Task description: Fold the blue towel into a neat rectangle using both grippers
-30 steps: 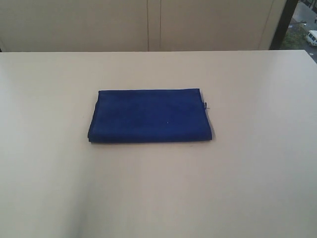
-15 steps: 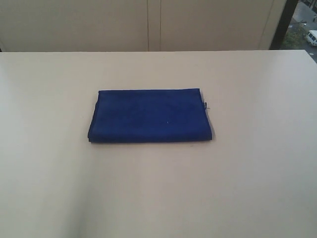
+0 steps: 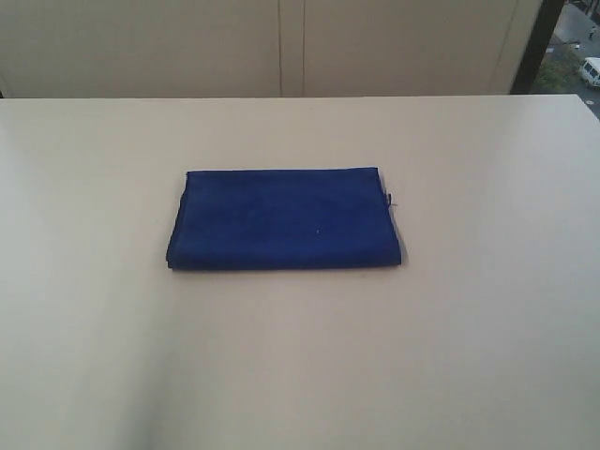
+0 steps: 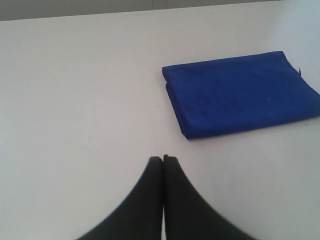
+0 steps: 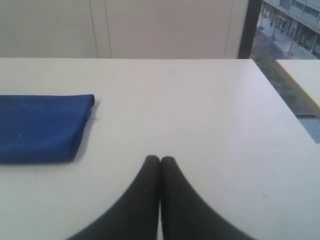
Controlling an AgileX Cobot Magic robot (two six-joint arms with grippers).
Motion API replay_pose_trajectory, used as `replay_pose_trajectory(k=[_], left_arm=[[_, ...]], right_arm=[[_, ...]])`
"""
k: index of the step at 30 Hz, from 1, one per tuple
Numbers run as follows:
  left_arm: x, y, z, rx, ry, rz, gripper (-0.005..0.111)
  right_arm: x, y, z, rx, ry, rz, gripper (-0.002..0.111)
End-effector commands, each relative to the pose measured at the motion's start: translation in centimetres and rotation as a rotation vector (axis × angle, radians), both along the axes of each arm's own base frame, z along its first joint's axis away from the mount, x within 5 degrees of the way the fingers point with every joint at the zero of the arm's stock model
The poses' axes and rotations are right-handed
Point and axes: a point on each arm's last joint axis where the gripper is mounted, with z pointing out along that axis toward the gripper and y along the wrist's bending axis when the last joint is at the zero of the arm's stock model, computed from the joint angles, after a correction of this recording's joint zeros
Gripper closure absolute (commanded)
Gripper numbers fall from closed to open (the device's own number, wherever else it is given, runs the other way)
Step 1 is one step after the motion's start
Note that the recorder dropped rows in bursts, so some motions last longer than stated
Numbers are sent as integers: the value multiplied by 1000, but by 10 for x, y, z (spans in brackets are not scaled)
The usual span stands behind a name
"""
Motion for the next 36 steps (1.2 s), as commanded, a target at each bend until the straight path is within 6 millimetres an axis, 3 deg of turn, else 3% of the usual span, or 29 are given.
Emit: replay_pose_trajectory(k=[1, 16, 36], left_arm=[[-2, 0, -1, -9, 9, 0, 107], [-2, 0, -1, -9, 9, 0, 107], [-2, 0, -1, -9, 9, 0, 107]], right_arm=[[0, -2, 0, -21, -20, -18, 108], [8, -2, -41, -27, 49, -23, 108], [8, -2, -41, -25, 33, -24, 108]])
